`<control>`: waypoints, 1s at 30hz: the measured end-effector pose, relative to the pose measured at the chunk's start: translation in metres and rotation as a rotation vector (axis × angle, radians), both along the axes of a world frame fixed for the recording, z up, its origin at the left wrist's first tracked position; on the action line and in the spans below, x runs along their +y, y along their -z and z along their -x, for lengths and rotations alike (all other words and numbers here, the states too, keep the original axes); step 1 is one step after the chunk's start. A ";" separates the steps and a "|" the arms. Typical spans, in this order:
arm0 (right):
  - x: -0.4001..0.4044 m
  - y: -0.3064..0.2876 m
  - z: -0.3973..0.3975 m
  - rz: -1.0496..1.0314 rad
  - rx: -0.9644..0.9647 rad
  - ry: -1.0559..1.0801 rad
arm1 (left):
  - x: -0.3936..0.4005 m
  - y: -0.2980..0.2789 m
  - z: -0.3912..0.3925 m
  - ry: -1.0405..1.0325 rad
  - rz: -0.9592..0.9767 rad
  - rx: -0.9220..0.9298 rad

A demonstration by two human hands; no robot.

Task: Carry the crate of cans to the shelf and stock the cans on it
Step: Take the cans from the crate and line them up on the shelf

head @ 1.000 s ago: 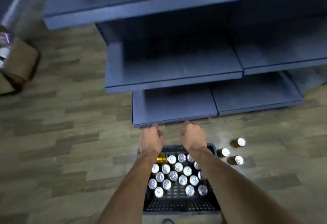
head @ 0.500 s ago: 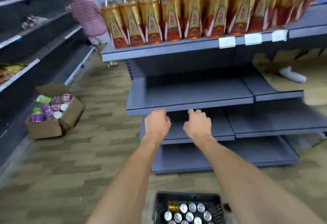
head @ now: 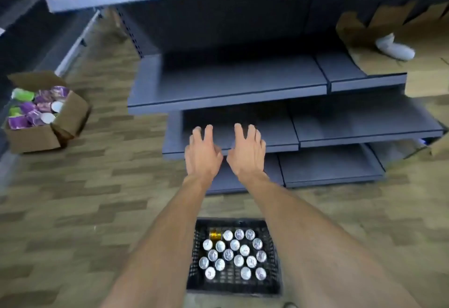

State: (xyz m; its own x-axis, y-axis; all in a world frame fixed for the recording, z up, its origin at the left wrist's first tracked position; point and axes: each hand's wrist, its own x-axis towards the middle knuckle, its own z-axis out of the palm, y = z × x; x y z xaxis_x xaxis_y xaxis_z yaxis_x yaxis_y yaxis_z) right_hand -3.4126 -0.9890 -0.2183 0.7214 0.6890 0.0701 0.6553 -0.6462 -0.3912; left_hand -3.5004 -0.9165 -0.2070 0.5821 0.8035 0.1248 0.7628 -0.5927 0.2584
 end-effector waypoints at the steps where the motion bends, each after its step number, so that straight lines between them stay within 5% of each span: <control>1: -0.007 0.023 -0.003 0.026 0.039 -0.015 | -0.008 0.023 -0.001 -0.016 0.036 0.031; 11: -0.093 0.341 0.006 0.487 0.452 -0.098 | -0.071 0.323 0.037 -0.158 0.440 0.438; 19: -0.142 0.605 0.048 0.674 0.581 0.009 | -0.080 0.551 0.073 -0.215 0.481 0.460; 30: -0.205 0.804 0.108 0.981 0.615 0.063 | -0.132 0.747 0.093 0.006 0.582 0.596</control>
